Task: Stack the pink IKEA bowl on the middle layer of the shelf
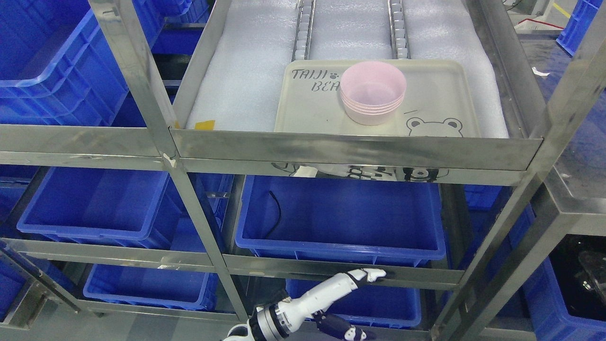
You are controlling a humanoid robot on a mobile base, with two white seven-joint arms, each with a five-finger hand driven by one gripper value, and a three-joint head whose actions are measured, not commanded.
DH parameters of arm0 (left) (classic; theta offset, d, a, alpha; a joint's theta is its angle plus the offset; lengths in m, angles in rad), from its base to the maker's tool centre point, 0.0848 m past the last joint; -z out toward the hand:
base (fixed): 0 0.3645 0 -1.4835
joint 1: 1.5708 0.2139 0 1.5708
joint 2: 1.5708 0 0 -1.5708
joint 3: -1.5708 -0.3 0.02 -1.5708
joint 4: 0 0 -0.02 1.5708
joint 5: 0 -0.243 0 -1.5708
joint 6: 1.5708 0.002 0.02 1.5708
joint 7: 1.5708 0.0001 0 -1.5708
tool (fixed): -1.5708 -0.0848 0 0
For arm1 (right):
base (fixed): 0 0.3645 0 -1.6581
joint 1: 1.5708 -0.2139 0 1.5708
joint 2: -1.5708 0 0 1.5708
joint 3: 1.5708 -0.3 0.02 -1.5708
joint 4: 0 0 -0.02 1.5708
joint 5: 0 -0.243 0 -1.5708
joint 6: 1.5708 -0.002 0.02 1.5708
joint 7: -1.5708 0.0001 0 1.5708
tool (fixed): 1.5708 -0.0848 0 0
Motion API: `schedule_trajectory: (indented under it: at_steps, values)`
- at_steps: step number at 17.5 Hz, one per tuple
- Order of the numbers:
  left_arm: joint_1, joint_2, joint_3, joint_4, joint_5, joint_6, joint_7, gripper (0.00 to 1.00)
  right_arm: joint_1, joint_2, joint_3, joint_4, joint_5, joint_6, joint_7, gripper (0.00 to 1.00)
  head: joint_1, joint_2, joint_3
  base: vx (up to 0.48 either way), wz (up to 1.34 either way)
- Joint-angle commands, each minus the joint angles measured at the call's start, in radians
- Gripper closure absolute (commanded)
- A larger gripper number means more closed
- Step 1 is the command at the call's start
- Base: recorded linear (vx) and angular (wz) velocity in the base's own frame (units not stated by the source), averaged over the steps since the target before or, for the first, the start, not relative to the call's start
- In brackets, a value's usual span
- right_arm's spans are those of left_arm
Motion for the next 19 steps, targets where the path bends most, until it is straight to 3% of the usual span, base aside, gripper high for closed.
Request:
schedule_trajectory:
  at_steps: [1,5,7,19]
  values:
    - [0.028,0.017,0.129,-0.010,0.171,0.082,0.218,0.05,0.003,-0.017,0.000,-0.017,0.000,-0.001,0.004,0.00,0.0000,0.000,0.000,0.000,0.00]
    - [-0.004,0.017,0.135,-0.084,0.208,0.333,0.553,0.05,0.003,-0.017,0.000,-0.017,0.000,-0.001,0.004,0.00,0.0000,0.000,0.000,0.000,0.00]
    - [-0.007,0.017,0.144,-0.135,0.251,0.433,0.570,0.04,0.003,-0.017,0.000,-0.017,0.000,-0.001,0.004,0.00,0.0000,0.000,0.000,0.000,0.00]
    - [-0.007,0.017,0.092,-0.152,0.254,0.467,0.569,0.02,0.003,-0.017,0.000,-0.017,0.000,-0.001,0.004,0.00,0.0000,0.000,0.000,0.000,0.00]
